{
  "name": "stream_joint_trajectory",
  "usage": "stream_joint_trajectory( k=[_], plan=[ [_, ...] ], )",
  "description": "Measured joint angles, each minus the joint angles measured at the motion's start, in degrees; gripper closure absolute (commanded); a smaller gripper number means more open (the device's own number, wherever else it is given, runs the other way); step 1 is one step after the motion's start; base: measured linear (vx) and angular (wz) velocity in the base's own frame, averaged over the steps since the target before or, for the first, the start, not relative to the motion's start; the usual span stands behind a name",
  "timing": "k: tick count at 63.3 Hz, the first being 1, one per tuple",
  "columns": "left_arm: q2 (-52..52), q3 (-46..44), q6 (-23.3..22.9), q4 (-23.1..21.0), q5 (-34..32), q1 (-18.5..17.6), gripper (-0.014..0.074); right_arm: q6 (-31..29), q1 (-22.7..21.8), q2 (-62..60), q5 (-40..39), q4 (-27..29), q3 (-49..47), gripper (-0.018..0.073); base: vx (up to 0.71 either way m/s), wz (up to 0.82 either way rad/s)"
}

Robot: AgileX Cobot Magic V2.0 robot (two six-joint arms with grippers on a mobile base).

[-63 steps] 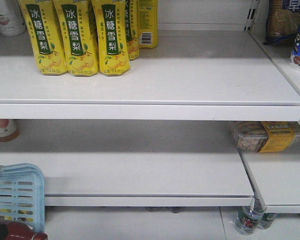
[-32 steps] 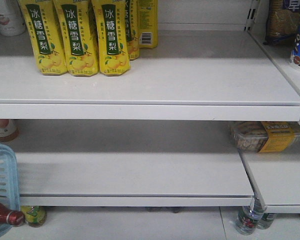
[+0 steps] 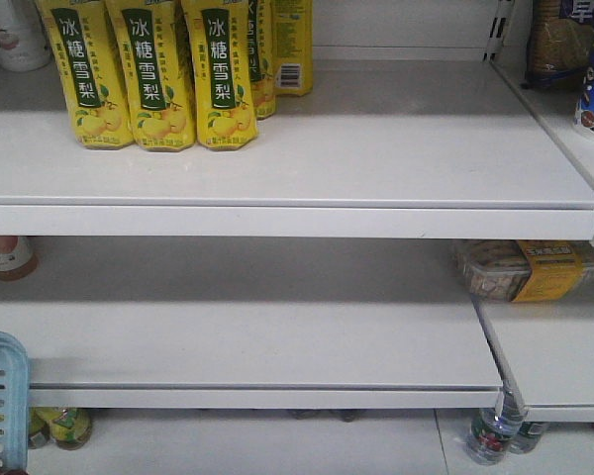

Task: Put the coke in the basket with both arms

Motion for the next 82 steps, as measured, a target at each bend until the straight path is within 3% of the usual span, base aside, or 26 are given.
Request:
stream_joint_trajectory(
  k=[27, 82],
  plan=[
    [0.0, 0.0, 0.04, 2.85, -0.24, 0.0, 0.0603, 0.0, 0.0, 0.0, 0.06, 0.0, 0.0, 0.0568, 0.0, 0.0],
    [0.0, 0.0, 0.1, 2.84, -4.97, 0.0, 0.0603, 0.0, 0.0, 0.0, 0.06, 0.0, 0.0, 0.0568, 0.0, 0.0]
  ],
)
